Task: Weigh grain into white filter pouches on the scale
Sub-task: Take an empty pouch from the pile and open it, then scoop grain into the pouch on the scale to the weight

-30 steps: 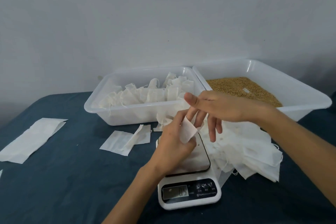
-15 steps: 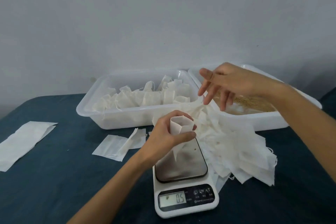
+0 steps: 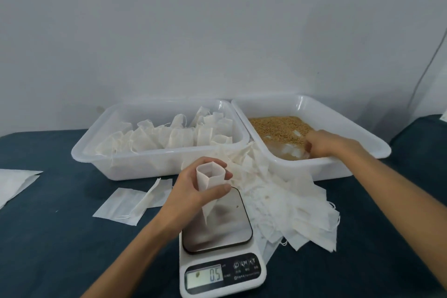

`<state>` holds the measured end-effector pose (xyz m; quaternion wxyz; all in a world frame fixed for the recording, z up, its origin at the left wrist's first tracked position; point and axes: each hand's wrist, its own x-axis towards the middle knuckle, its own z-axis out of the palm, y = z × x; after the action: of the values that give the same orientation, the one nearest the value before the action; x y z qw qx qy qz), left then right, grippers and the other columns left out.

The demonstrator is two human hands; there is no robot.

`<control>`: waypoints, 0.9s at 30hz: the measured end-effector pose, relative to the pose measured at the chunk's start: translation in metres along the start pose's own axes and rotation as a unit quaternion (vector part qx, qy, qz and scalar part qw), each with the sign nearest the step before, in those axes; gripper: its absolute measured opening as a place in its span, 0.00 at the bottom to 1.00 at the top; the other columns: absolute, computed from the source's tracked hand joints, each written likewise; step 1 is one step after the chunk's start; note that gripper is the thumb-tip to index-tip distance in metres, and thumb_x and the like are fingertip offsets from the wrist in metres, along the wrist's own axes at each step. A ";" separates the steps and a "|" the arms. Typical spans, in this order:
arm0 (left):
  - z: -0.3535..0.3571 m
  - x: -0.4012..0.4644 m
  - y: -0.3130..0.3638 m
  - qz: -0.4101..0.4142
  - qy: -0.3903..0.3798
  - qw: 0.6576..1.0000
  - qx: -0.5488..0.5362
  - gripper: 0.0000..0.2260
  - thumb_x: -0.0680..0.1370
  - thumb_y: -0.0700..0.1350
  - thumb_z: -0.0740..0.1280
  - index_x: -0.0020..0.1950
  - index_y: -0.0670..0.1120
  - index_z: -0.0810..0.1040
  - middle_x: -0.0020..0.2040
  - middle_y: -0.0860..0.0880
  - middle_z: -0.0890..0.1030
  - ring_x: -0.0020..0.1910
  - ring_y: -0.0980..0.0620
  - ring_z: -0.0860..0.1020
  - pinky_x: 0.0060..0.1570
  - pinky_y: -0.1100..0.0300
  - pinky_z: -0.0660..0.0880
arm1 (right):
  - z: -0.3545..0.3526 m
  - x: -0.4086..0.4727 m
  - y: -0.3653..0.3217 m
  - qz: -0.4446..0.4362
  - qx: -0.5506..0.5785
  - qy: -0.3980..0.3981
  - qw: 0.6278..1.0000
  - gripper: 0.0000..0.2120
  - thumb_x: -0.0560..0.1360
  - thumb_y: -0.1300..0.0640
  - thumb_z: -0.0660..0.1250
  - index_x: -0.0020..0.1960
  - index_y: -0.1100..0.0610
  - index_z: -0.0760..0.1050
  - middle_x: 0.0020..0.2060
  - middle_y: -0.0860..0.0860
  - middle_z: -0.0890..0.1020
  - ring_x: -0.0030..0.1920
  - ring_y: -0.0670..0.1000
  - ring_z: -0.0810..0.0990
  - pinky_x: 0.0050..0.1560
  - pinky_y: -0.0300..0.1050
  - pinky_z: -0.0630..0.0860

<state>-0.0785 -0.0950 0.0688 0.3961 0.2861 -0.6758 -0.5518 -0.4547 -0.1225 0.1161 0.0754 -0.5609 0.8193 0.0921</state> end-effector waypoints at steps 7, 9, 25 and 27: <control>0.000 0.001 0.000 -0.001 0.013 1.000 -0.008 0.15 0.73 0.46 0.79 0.57 0.52 0.82 0.55 0.47 0.87 0.53 0.49 0.85 0.50 0.60 0.81 | 0.002 0.026 0.025 0.004 0.099 0.088 0.991 0.14 0.80 0.51 0.68 0.41 0.58 0.73 0.38 0.52 0.78 0.39 0.53 0.76 0.42 0.49 0.72; 0.001 0.000 0.000 -0.005 0.009 1.000 -0.009 0.15 0.73 0.46 0.79 0.57 0.52 0.82 0.55 0.47 0.87 0.53 0.49 0.85 0.52 0.57 0.82 | 0.002 0.034 0.023 0.031 0.106 0.144 0.983 0.13 0.80 0.52 0.66 0.41 0.59 0.72 0.37 0.54 0.78 0.38 0.54 0.77 0.40 0.50 0.74; 0.006 -0.003 0.001 -0.010 0.004 1.000 -0.018 0.15 0.72 0.45 0.78 0.58 0.52 0.82 0.55 0.45 0.87 0.56 0.48 0.85 0.55 0.54 0.81 | -0.006 0.070 -0.023 -0.075 0.016 0.092 0.993 0.16 0.81 0.56 0.64 0.35 0.56 0.69 0.34 0.51 0.74 0.37 0.54 0.73 0.41 0.47 0.70; 0.006 -0.003 0.001 -0.010 0.005 1.000 -0.021 0.15 0.72 0.44 0.78 0.57 0.51 0.82 0.55 0.45 0.87 0.56 0.47 0.85 0.56 0.53 0.82 | -0.002 0.070 -0.025 -0.078 0.009 0.091 0.993 0.16 0.80 0.59 0.62 0.34 0.55 0.67 0.32 0.50 0.72 0.35 0.53 0.71 0.39 0.47 0.69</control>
<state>-0.0820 -0.0889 0.0685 0.3996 0.2875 -0.6590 -0.5687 -0.4568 -0.1957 0.1006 0.0119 -0.6283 0.7774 0.0273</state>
